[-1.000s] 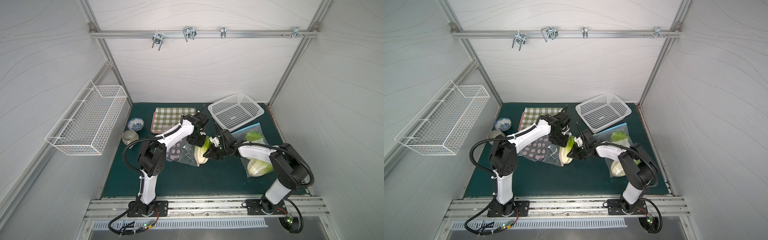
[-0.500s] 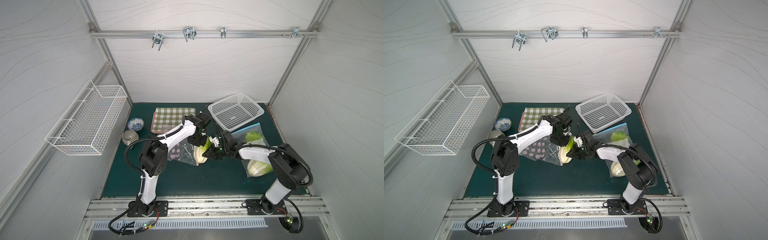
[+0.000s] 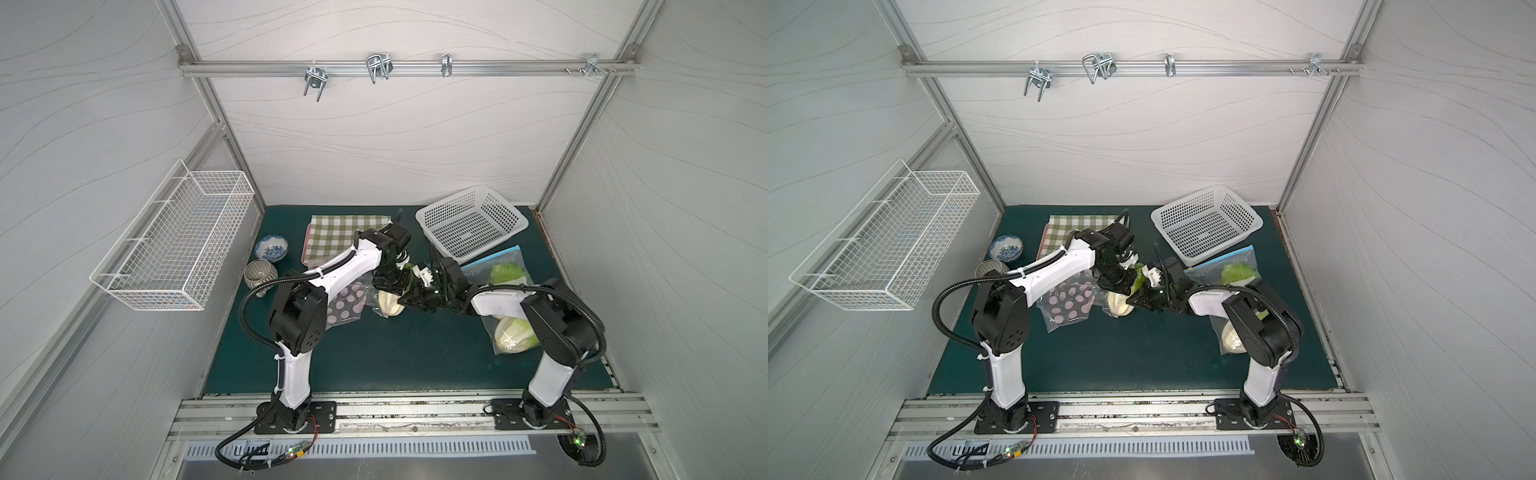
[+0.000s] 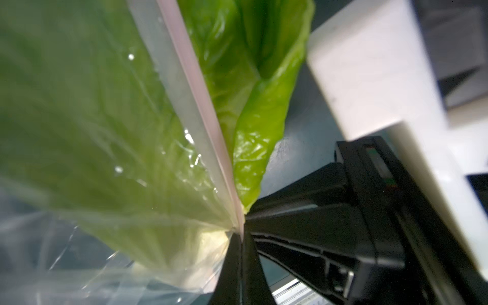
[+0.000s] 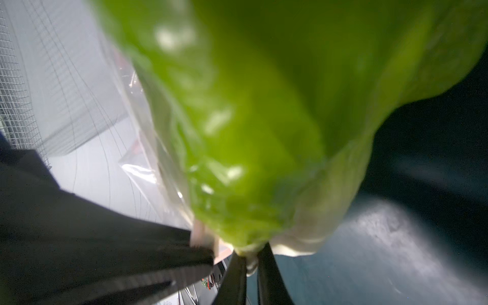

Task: Put the chinese cabbages into a zipper bag and zip it
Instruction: Place the Chinese cabbage in the zipper food storage bag.

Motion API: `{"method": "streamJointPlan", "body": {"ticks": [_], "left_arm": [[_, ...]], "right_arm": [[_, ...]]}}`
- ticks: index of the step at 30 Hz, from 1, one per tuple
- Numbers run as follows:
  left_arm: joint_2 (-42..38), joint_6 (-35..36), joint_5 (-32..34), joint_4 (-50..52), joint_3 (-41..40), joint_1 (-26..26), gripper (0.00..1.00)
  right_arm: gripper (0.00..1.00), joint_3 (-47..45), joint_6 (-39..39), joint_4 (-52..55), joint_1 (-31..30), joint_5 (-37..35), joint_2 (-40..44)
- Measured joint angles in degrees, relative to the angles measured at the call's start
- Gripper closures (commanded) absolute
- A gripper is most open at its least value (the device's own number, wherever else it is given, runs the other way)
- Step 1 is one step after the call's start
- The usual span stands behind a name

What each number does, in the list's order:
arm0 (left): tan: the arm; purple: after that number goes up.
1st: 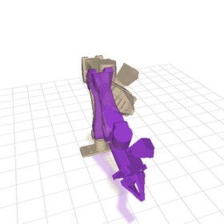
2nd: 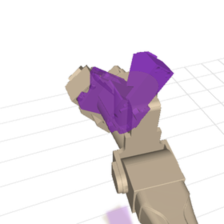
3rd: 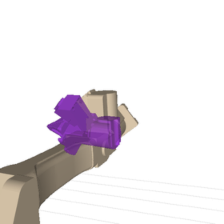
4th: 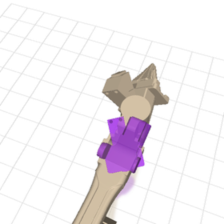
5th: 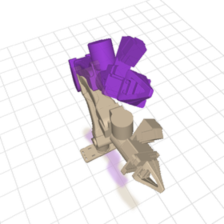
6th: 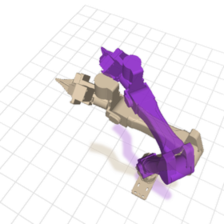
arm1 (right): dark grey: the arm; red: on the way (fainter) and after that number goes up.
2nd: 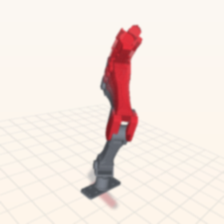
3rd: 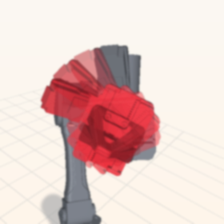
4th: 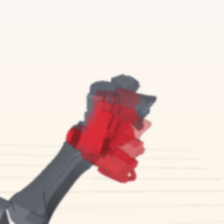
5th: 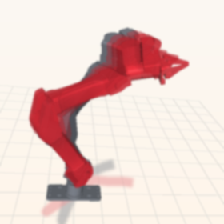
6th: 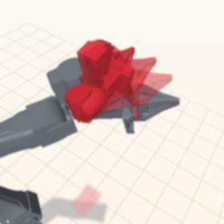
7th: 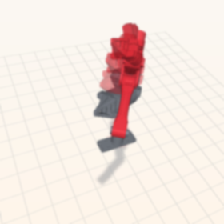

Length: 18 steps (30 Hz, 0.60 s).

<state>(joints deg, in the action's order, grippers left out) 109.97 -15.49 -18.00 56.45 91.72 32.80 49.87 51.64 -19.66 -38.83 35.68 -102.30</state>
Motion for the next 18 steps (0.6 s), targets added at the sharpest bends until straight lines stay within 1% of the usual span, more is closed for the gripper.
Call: {"method": "streamJointPlan", "body": {"ticks": [5,7,10,14,18], "left_arm": [[-4.33,-3.19,-8.87,-4.55,-5.07,-5.38,0.99],[-5.73,-4.52,-11.96,-6.36,-6.47,-6.88,0.99],[-6.86,-6.80,-16.39,-10.05,-8.46,-7.82,0.99],[-8.70,-10.91,-22.08,-16.06,-12.48,-9.70,1.00],[-10.32,-15.26,-26.23,-21.16,-15.17,-11.23,1.00]], "right_arm": [[0.79,1.05,-1.51,0.74,0.22,1.88,0.74],[0.75,1.88,-3.58,3.54,0.22,1.92,2.43],[0.67,3.82,-6.58,8.39,0.22,1.95,5.51],[0.61,6.34,-11.26,15.98,0.46,1.62,9.90],[0.56,10.27,-15.85,23.37,0.63,0.35,13.81]]}}
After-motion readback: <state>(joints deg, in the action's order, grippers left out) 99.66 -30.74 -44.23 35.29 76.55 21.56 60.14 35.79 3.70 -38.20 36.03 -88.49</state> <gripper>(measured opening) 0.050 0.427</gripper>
